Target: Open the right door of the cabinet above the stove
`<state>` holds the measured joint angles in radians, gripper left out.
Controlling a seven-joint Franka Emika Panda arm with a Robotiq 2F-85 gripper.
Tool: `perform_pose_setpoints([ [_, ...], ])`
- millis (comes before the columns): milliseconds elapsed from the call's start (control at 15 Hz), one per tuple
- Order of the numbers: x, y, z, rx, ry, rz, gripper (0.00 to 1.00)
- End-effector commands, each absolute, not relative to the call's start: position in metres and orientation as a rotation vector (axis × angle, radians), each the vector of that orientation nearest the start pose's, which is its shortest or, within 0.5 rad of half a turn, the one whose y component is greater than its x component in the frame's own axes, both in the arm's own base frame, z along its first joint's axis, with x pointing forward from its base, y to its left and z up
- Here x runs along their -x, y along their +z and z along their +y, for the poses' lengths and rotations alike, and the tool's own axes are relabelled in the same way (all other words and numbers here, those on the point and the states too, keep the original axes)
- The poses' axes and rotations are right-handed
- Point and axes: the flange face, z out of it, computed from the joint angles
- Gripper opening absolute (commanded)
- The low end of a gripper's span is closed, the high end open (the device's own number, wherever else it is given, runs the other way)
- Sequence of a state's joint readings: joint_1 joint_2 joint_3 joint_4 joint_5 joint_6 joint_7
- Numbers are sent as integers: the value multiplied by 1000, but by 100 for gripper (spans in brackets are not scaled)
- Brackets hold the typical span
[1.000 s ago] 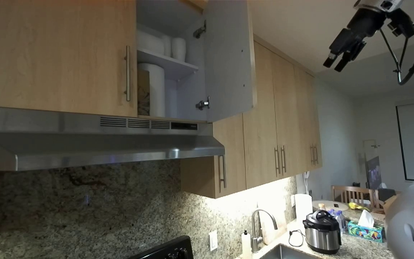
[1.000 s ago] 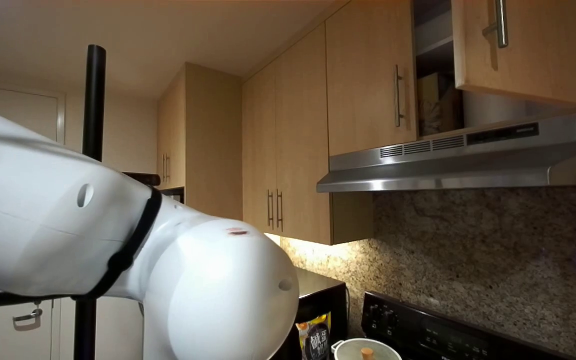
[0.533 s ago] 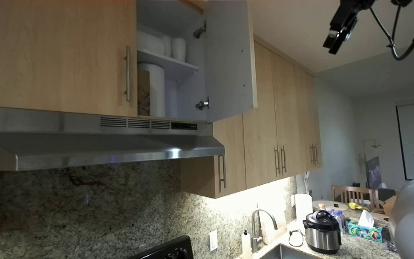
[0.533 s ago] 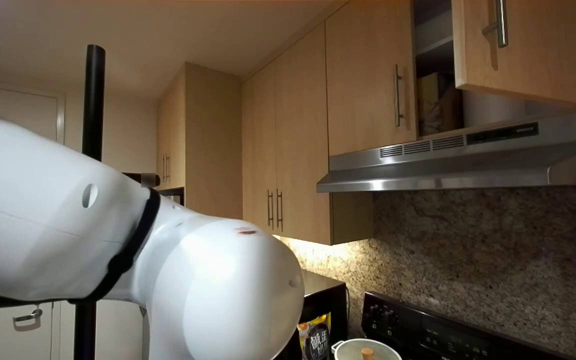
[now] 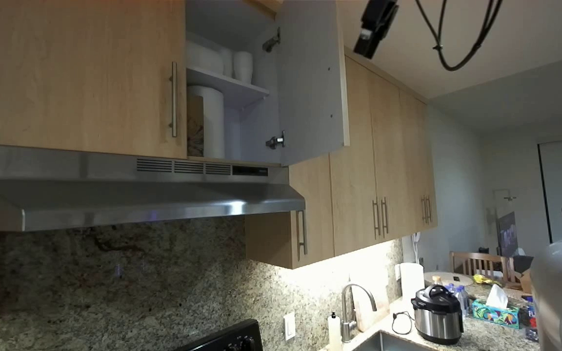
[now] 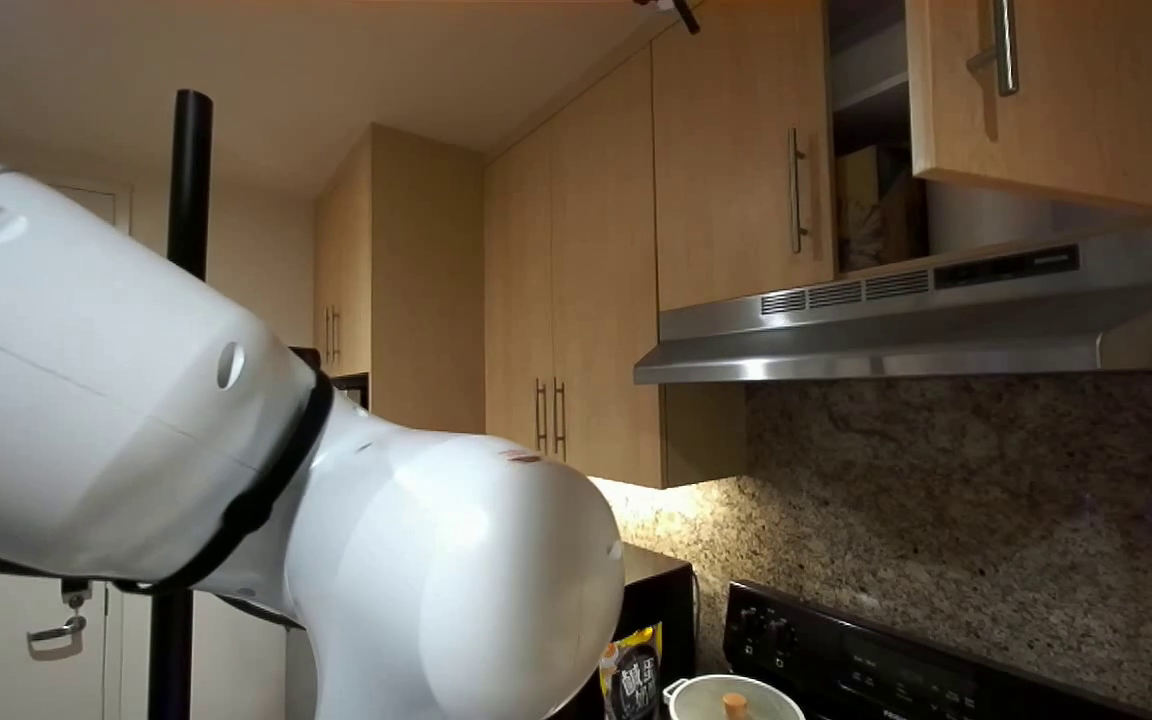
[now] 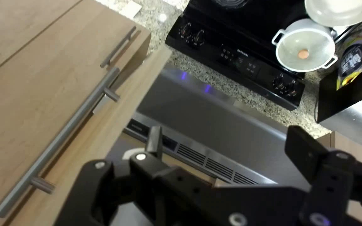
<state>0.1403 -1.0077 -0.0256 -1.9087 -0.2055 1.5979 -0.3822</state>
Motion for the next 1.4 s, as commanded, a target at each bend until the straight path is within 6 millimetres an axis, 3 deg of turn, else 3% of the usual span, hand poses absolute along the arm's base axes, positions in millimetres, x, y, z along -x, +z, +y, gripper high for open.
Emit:
perform_pose_setpoints([
  [0, -232, 835, 29, 3125, -1184, -696, 100],
  [267, -303, 814, 44, 3156, -1148, -615, 100],
  [533, -341, 803, 33, 3221, -1095, -380, 100],
  [867, -356, 807, 12, 3264, -1116, 5, 100],
  [1333, -354, 809, 0, 3288, -1292, 606, 100],
])
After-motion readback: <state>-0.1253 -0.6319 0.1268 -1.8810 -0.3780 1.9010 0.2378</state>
